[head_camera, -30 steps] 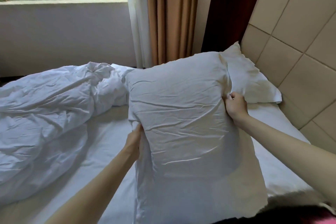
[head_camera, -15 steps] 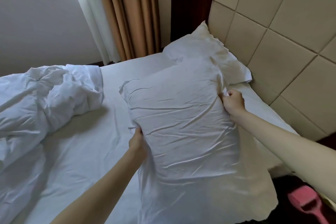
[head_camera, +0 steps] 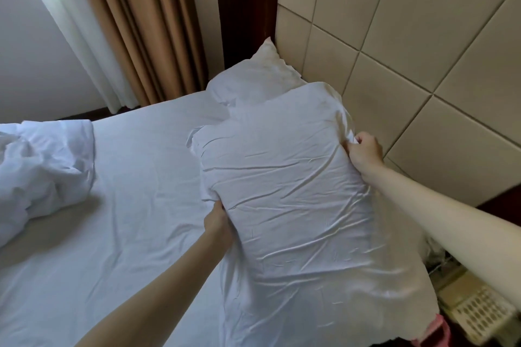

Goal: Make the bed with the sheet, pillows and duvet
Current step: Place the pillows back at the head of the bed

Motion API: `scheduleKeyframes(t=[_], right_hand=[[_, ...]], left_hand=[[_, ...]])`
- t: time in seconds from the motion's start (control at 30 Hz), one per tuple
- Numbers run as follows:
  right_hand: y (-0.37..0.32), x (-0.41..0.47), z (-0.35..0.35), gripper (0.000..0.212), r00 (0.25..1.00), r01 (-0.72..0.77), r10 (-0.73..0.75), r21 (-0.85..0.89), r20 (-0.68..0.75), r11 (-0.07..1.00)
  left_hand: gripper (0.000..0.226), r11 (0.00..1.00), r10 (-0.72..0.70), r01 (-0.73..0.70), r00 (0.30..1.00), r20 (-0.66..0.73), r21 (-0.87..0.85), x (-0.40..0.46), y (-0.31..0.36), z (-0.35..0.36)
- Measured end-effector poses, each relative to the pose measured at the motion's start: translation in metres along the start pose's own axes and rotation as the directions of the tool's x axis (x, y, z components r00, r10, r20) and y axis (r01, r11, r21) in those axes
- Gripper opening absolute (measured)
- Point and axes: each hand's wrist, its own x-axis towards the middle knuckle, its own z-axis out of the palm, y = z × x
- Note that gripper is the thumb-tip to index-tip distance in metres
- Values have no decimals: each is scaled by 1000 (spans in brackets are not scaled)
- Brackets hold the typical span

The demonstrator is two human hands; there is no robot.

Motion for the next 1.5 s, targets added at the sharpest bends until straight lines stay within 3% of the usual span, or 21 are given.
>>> scheduleKeyframes(t=[0.23,0.37,0.5,0.63,0.73,0.83,0.97,1.13,1.2,1.33,1.5], right_hand=[[41,129,-55,36,999,-11,12,-20,47,1000],[58,195,-77,38,993,-61,63,-15,99,998],[76,248,-83,34,990,-82,93,-107,103,991],[100,274,-78,18,975,-45,118,-353,190,935],[117,281,-68,38,946,-15,129,-359,298,933],[129,280,-56,31,919,10,125,-338,375,941],[147,275,-39,18,890,7,103,-239,444,971],[175,272,-28,13,889,24,99,-262,446,965],[187,272,-27,21,880,11,141,-316,453,949],[217,276,-28,61,844,30,248,-503,475,864],[255,284,-32,109,753,31,386,-616,532,787]], left_hand=[[53,999,-53,52,998,-38,-11,16,-51,131],[37,998,-63,63,998,21,3,2,-70,201],[36,994,-73,71,997,21,78,9,-93,249],[44,939,-42,53,998,-41,340,21,-109,267],[36,819,93,-51,995,-45,572,35,-107,265],[17,847,113,-99,994,5,522,41,-95,264],[22,866,137,-152,988,66,477,38,-86,272],[23,826,129,-153,988,83,542,47,-99,276],[24,801,133,-140,990,56,582,57,-111,275],[38,668,151,-45,986,-76,743,74,-135,272],[86,726,-99,133,991,-88,675,87,-158,270]])
